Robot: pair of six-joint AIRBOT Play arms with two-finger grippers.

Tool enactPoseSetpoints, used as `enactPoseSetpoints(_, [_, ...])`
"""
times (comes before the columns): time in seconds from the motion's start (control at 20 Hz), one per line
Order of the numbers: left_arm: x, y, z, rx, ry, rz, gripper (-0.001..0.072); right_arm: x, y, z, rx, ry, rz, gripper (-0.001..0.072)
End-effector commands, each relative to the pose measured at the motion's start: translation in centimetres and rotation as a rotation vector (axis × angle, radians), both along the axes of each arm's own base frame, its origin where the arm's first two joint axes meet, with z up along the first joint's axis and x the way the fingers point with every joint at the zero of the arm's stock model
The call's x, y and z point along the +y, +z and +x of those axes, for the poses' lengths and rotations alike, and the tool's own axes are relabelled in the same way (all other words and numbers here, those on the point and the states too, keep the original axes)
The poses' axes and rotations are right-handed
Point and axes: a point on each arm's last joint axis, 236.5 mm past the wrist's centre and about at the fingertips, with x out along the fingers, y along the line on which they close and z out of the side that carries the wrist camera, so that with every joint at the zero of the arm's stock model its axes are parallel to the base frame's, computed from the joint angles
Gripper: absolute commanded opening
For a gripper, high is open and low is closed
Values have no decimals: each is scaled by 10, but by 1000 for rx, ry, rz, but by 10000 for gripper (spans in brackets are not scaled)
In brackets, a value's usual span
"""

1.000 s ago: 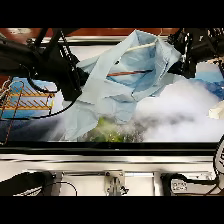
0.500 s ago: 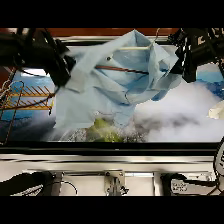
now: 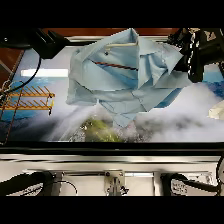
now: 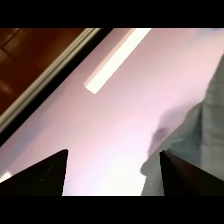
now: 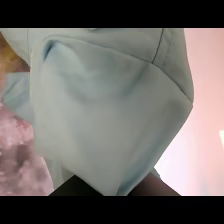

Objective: Fold the shirts.

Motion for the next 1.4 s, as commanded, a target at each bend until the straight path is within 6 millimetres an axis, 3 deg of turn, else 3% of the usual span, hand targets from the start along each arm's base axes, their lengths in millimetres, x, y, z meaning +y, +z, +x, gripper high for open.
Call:
enactPoseSetpoints(0.0, [10,13,4,-43,41,-2,679,8,8,-5,25,-12,54,66])
enactPoseSetpoints(0.15, [-10,15,-8,24,42,-121,679,24,21,-10,22,25,133,64])
enactPoseSetpoints(0.25, [-44,25,-21,57,-8,-244,678,31,30,-11,30,22,186,64])
enactPoseSetpoints(0.5, [-107,98,-38,-83,-103,-575,663,38,44,-13,52,-20,258,64])
enactPoseSetpoints(0.6, [-125,95,-37,-80,-126,-602,663,38,49,-11,38,-36,270,64])
enactPoseSetpoints(0.75, [-151,71,-30,-18,-139,-599,663,38,51,-12,47,-54,282,64])
enactPoseSetpoints(0.85, [-164,66,-26,-26,-151,-607,663,38,51,-12,59,-65,288,64])
enactPoseSetpoints(1.1, [-172,73,-14,-80,-152,-660,664,37,49,-11,72,-83,285,64])
enactPoseSetpoints(1.35, [-182,75,-19,-90,-171,-676,664,40,43,-11,78,-88,255,64])
